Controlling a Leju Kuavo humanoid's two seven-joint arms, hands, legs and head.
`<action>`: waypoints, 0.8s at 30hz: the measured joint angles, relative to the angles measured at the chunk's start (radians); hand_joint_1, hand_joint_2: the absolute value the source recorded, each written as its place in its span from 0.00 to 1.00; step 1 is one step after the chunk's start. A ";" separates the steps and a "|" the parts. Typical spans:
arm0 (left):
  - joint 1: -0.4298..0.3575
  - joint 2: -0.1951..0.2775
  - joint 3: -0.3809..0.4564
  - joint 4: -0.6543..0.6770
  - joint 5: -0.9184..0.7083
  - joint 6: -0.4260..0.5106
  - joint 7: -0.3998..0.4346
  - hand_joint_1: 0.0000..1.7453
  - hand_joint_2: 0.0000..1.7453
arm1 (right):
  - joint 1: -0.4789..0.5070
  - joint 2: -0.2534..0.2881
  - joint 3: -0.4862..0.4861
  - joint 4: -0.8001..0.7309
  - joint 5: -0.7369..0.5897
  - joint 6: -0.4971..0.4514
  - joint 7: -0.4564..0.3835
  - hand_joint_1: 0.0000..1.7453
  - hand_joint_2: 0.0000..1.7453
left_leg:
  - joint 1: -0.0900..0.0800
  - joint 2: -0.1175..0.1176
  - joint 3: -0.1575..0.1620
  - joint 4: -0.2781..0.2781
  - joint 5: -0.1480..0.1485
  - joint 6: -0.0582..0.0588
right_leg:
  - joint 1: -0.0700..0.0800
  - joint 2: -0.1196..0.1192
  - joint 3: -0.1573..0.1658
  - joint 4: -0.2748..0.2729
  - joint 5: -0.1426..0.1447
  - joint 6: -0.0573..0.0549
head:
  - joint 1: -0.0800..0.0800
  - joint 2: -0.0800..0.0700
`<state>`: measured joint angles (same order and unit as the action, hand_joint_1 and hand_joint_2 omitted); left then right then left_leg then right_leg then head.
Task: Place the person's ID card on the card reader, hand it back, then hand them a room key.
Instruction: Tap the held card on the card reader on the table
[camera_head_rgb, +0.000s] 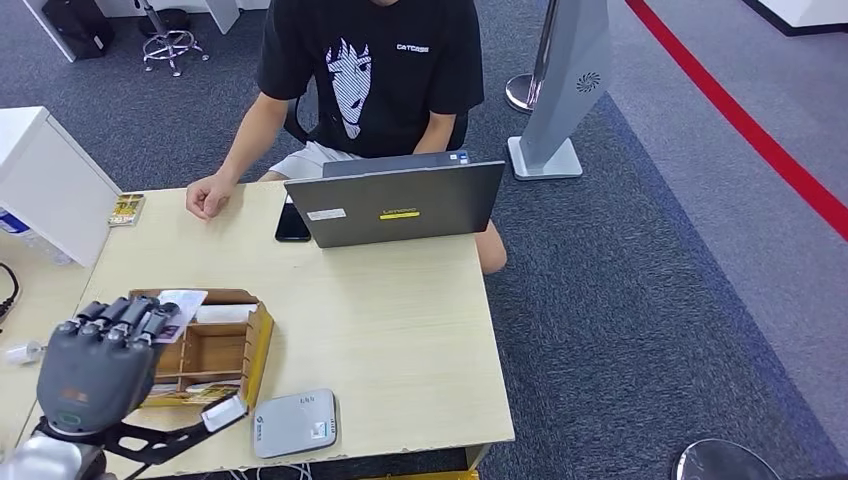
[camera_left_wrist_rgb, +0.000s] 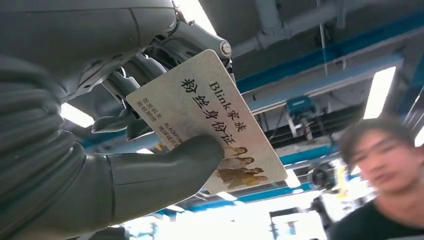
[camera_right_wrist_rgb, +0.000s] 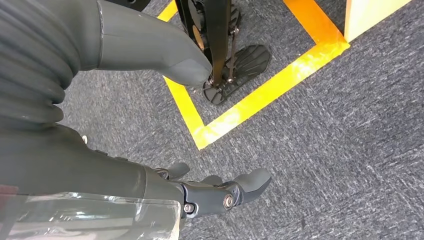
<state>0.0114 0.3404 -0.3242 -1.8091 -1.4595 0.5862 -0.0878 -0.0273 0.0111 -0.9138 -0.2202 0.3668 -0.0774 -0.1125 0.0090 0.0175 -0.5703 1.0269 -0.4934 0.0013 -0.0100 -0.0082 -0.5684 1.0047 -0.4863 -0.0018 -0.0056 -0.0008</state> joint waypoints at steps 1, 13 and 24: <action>0.017 -0.018 -0.025 -0.013 -0.001 0.013 0.004 1.00 1.00 | 0.000 0.000 -0.003 0.000 0.000 -0.001 0.000 0.00 1.00 | 0.000 0.000 0.000 0.000 0.000 0.000 | 0.000 0.000 0.000 0.000 0.000 0.000 | 0.000 0.000; 0.180 -0.201 -0.101 -0.067 0.101 -0.042 -0.058 1.00 1.00 | -0.005 0.028 -0.059 0.000 -0.028 -0.053 -0.024 0.00 1.00 | 0.001 -0.001 0.000 0.000 0.000 0.000 | 0.001 -0.001 0.000 0.000 0.000 0.000 | 0.000 0.000; 0.214 -0.288 -0.094 0.137 0.166 -0.109 -0.081 1.00 1.00 | -0.009 0.040 -0.100 0.000 -0.008 -0.065 -0.021 0.00 1.00 | 0.000 -0.001 0.000 0.000 0.000 0.000 | 0.000 -0.001 0.001 0.000 0.000 0.000 | 0.000 0.000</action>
<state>0.2250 0.0522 -0.4178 -1.6718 -1.2931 0.4769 -0.1690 -0.0361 0.0509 -1.0139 -0.2205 0.3584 -0.1421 -0.1339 0.0095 0.0168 -0.5702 1.0269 -0.4934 0.0015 -0.0096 -0.0092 -0.5677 1.0046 -0.4862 -0.0018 -0.0057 -0.0008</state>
